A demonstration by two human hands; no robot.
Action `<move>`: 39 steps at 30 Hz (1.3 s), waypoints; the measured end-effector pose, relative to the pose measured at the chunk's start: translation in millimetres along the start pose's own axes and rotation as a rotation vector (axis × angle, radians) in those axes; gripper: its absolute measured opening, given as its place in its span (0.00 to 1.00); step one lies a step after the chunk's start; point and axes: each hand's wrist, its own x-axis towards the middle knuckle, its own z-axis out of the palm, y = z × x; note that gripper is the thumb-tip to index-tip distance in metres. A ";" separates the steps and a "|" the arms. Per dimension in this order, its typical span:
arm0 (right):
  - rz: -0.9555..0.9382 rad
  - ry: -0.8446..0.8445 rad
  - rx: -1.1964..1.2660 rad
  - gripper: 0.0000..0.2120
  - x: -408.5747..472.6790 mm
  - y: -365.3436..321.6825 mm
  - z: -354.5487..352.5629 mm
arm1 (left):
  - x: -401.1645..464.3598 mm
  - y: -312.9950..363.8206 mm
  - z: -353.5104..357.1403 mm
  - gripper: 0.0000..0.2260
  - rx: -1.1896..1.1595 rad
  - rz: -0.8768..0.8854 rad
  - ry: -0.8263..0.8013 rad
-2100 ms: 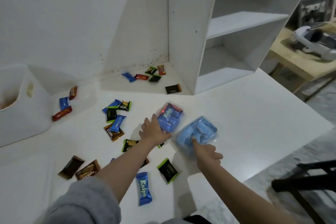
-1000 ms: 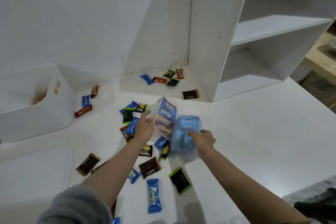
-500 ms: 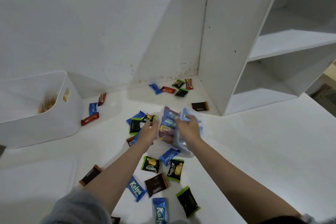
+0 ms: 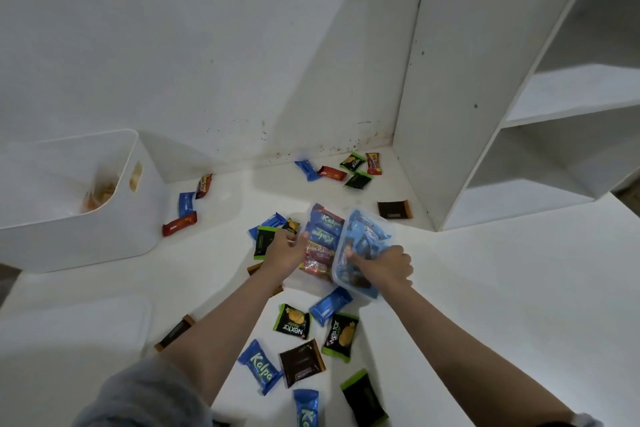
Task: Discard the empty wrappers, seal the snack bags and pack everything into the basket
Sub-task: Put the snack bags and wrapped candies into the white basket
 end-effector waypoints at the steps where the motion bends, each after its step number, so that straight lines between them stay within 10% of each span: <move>1: -0.030 -0.007 0.074 0.45 1.7 3.0 -0.2 | -0.4 -0.5 -0.6 0.17 0.002 -0.003 -0.006; 15: -0.260 -0.256 0.697 0.26 -43.0 -7.8 -24.1 | -48.0 -11.1 -50.0 0.12 -0.222 0.019 0.041; 39: -0.567 -0.386 0.689 0.16 -297.1 -238.5 149.2 | -107.4 -107.4 -357.0 0.19 -0.624 0.220 0.240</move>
